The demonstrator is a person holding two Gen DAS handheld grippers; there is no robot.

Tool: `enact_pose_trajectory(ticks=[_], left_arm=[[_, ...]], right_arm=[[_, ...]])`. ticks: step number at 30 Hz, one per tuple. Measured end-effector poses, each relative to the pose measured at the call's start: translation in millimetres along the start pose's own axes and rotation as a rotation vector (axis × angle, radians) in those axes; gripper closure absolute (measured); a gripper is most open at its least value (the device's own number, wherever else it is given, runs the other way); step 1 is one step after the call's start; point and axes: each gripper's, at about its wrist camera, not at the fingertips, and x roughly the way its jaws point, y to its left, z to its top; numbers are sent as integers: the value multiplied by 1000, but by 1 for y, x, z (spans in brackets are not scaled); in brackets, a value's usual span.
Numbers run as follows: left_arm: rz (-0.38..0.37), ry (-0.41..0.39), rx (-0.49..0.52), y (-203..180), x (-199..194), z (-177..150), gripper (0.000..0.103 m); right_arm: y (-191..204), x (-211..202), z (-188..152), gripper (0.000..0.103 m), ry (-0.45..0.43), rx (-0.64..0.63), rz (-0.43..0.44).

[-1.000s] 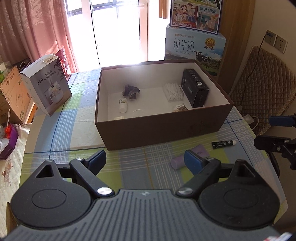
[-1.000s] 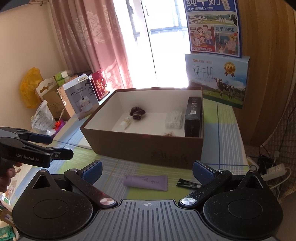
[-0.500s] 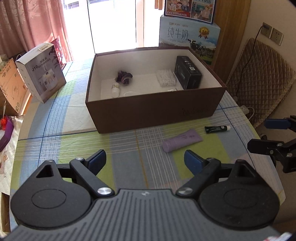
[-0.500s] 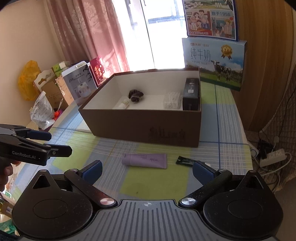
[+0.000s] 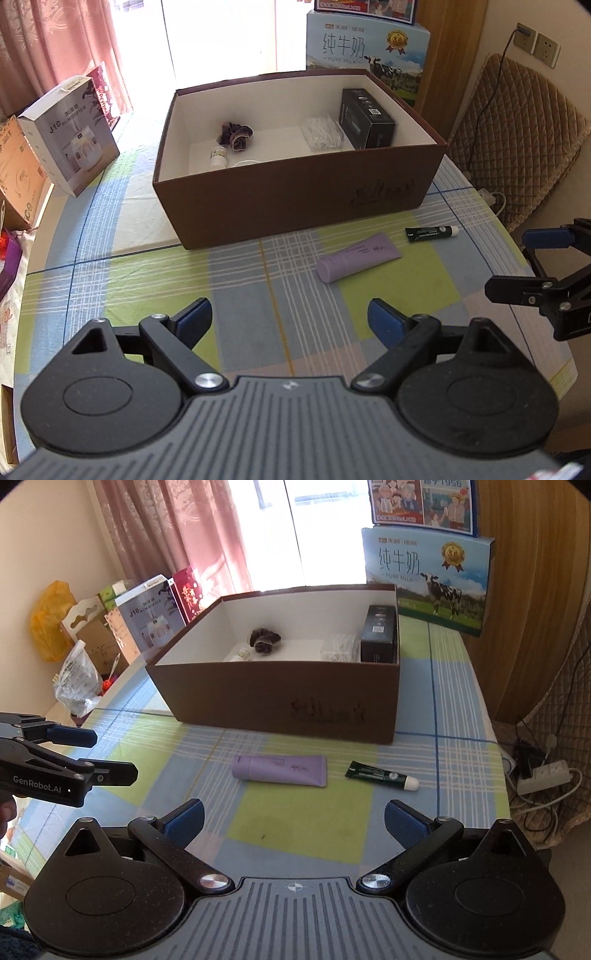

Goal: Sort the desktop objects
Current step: 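Withdraw both open tools from the box toward the purple tube and green tube, then grasp the lavender cosmetic tube with the left tool while the right tool grasps the green tube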

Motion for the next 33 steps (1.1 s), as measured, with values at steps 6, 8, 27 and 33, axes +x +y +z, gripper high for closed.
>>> enact_pose_trajectory(ticks=[6, 8, 27, 33], left_arm=[[-14, 8, 29, -6, 11, -1, 14], [-17, 13, 39, -8, 15, -2, 14], [-92, 12, 244, -36, 79, 18, 17], [-130, 33, 327, -42, 116, 29, 21]], right_arm=[[-4, 8, -3, 2, 20, 1, -8], [-7, 12, -4, 2, 29, 4, -13], [-39, 45, -5, 2, 57, -40, -75], [-58, 67, -1, 2, 76, -66, -87]])
